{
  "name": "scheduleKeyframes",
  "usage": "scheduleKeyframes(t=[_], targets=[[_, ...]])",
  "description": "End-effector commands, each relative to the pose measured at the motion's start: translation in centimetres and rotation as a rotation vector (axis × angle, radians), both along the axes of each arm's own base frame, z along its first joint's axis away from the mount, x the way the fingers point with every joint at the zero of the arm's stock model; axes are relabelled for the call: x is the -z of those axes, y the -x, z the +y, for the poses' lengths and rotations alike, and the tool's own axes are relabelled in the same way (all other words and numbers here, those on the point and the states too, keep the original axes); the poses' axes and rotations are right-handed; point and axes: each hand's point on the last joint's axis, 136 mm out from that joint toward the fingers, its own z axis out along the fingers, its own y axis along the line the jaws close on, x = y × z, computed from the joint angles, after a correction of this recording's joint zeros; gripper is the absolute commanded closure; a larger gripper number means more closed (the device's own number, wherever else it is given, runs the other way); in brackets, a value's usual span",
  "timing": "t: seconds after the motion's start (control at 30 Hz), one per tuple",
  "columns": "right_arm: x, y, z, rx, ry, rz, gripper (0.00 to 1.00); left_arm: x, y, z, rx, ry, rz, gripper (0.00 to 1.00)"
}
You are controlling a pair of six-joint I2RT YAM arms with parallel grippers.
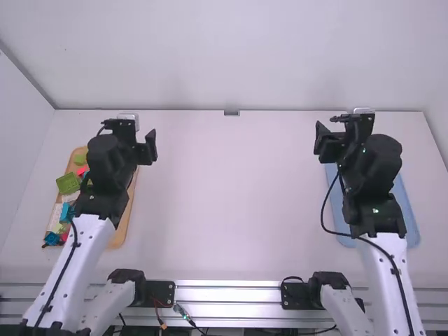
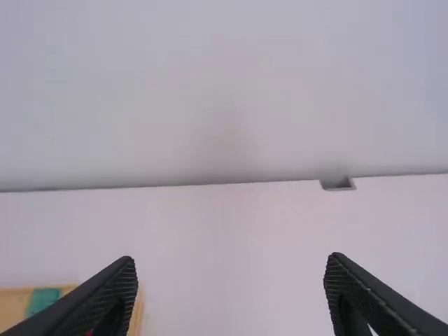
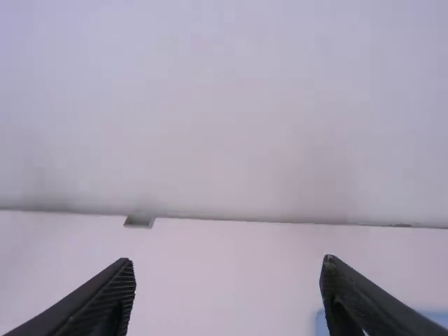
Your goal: Assemble lego blocks to make yellow taxi
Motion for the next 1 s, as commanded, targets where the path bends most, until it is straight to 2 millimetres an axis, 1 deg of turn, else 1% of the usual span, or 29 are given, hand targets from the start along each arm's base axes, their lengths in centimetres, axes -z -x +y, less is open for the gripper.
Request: scheduleKeyframes(t=[0.0, 0.13, 0.2, 0.33, 0.4, 0.47, 0.57, 0.6, 0.8, 0.87, 0.93, 0.97], targets=[[-0.2, 0.9, -1.7, 0.095, 0.011, -0.042, 0.36, 0.2, 1.3, 0.2, -0.004, -0.004, -0.019, 0.34], [-0.7, 2.3, -1.7, 0.095, 0.007, -0.126, 0.44, 1.5, 3.0, 0.2, -0.004, -0.004, -0.019, 0.42], [-0.2, 3.1, -1.7, 0.095, 0.006, -0.137, 0.48, 2.3, 3.8, 0.2, -0.004, -0.004, -0.019, 0.47], [1.7, 4.6, -1.7, 0.095, 0.006, -0.137, 0.57, 4.0, 5.5, 0.2, -0.004, -0.004, -0.019, 0.55], [2.9, 5.5, -1.7, 0.095, 0.006, -0.137, 0.63, 5.2, 6.4, 0.2, -0.004, -0.004, -0.019, 0.61], [3.6, 6.0, -1.7, 0.095, 0.006, -0.137, 0.66, 5.9, 6.9, 0.2, -0.004, -0.004, -0.019, 0.64], [5.3, 7.0, -1.7, 0.095, 0.006, -0.137, 0.74, 7.5, 8.0, 0.2, -0.004, -0.004, -0.019, 0.72], [5.6, 7.1, -1.7, 0.095, 0.006, -0.137, 0.75, 7.8, 8.2, 0.2, -0.004, -0.004, -0.019, 0.73], [8.9, 8.5, -1.7, 0.095, 0.006, -0.137, 0.89, 11.0, 9.8, 0.2, -0.004, -0.004, -0.019, 0.87], [9.5, 8.8, -1.7, 0.095, 0.006, -0.137, 0.91, 11.6, 10.0, 0.2, -0.004, -0.004, -0.019, 0.89], [10.8, 9.1, -1.7, 0.095, 0.006, -0.137, 0.96, 12.9, 10.5, 0.2, -0.004, -0.004, -0.019, 0.94], [10.9, 9.2, -1.7, 0.095, 0.006, -0.137, 0.97, 13.0, 10.5, 0.2, -0.004, -0.004, -0.019, 0.95]])
